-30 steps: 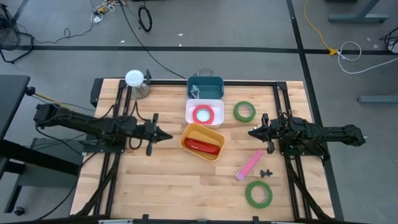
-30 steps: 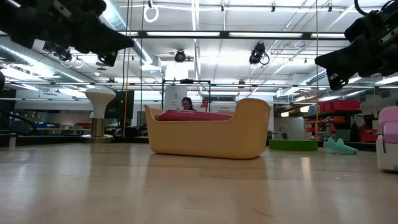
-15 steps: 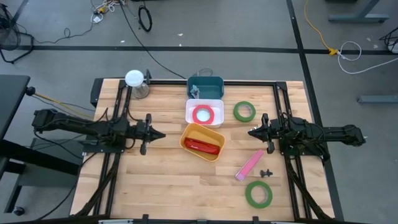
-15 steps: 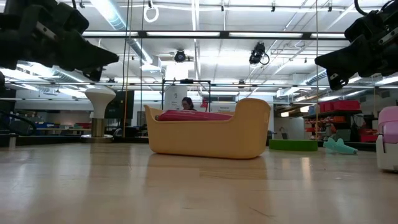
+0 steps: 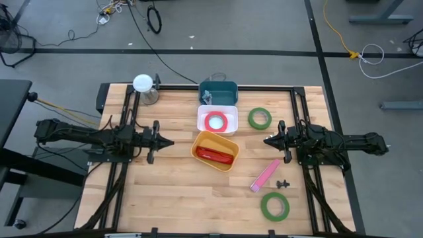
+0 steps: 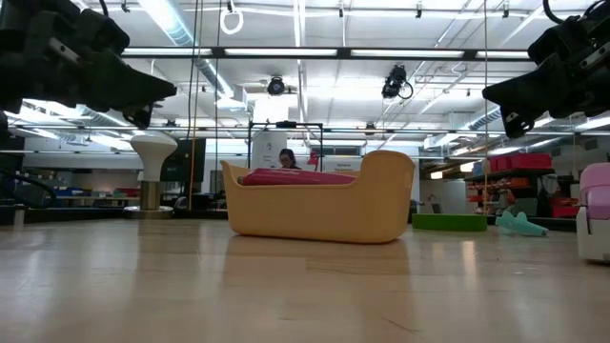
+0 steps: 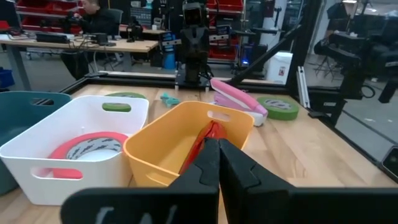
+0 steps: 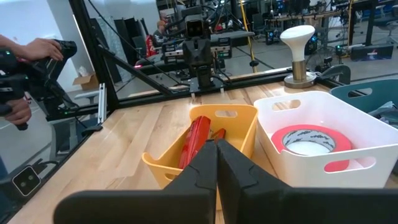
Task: Pick and place Stapler, Stapler remover, tape
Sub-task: Put the top green tape into the white bin
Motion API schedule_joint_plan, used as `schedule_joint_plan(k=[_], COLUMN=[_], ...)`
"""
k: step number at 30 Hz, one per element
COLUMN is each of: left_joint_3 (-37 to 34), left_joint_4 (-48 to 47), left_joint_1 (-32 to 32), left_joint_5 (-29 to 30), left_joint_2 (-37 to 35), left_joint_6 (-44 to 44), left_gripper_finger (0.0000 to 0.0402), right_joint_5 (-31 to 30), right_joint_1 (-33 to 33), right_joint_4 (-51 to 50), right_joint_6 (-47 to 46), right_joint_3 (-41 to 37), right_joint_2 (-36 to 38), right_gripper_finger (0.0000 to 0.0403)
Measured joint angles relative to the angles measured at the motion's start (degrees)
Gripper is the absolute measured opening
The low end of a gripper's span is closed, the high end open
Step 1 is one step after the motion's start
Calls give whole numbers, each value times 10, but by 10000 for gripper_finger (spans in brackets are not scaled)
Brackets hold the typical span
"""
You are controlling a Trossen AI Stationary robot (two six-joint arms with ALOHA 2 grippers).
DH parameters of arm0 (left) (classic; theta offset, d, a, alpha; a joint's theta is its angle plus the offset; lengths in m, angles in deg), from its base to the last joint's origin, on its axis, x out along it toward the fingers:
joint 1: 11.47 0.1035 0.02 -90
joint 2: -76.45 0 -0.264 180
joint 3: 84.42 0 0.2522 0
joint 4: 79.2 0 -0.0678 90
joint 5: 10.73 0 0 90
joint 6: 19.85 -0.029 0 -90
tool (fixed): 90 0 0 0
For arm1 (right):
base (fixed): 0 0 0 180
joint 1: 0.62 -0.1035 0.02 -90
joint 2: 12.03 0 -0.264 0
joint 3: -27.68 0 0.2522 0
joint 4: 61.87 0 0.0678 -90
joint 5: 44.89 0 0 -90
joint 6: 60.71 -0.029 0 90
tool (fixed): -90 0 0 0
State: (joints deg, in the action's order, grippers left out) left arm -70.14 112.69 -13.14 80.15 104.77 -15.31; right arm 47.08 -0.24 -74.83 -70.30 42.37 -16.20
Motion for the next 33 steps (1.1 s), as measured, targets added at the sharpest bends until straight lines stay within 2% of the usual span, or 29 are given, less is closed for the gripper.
schedule_joint_plan(k=[7, 33], left_joint_3=[0, -1], left_joint_4=[-18, -240], left_joint_1=[0, 0], left_joint_5=[-11, 10], left_joint_2=[-16, -195], left_joint_6=[-10, -27], left_gripper_finger=[0, 0], right_joint_5=[0, 0], right_joint_1=[0, 0], right_joint_4=[0, 0], right_joint_6=[0, 0], right_joint_3=[0, 0], right_joint_2=[0, 0], right_gripper_finger=[7, 7])
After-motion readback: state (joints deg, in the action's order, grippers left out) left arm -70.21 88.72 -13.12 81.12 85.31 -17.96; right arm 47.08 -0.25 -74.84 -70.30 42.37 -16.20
